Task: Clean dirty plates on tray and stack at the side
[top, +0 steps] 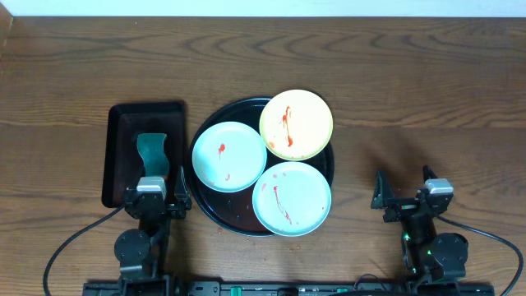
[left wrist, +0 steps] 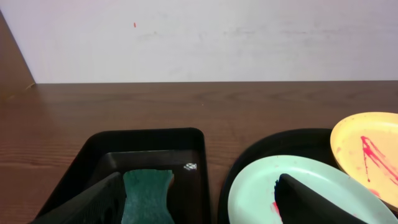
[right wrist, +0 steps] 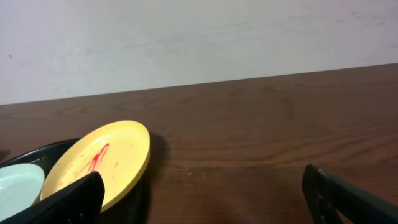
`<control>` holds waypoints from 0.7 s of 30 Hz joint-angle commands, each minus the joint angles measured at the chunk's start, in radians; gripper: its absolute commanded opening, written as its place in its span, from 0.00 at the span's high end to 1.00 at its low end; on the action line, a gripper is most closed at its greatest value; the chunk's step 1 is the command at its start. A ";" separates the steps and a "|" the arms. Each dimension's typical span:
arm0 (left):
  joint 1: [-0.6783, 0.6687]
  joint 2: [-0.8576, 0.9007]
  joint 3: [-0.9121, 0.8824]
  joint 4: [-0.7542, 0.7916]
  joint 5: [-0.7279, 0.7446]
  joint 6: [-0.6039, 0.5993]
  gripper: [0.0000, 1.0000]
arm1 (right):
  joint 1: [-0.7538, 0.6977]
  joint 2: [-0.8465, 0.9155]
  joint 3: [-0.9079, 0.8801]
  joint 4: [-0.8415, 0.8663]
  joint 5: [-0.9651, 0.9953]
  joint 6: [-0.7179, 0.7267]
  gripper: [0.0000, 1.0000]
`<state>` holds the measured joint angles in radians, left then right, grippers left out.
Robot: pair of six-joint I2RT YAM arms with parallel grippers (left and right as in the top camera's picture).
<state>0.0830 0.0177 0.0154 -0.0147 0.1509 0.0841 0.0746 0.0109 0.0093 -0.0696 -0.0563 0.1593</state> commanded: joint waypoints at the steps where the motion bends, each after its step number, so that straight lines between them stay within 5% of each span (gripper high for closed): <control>1: -0.004 0.002 -0.011 -0.041 0.014 0.016 0.23 | 0.003 -0.004 -0.003 -0.001 -0.004 0.000 0.01; 21: -0.004 0.002 -0.011 -0.041 0.014 0.016 0.23 | 0.003 -0.004 -0.003 0.000 0.003 0.000 0.01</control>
<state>0.0830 0.0177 0.0154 -0.0147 0.1509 0.0841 0.0746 0.0109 0.0093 -0.0696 -0.0559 0.1593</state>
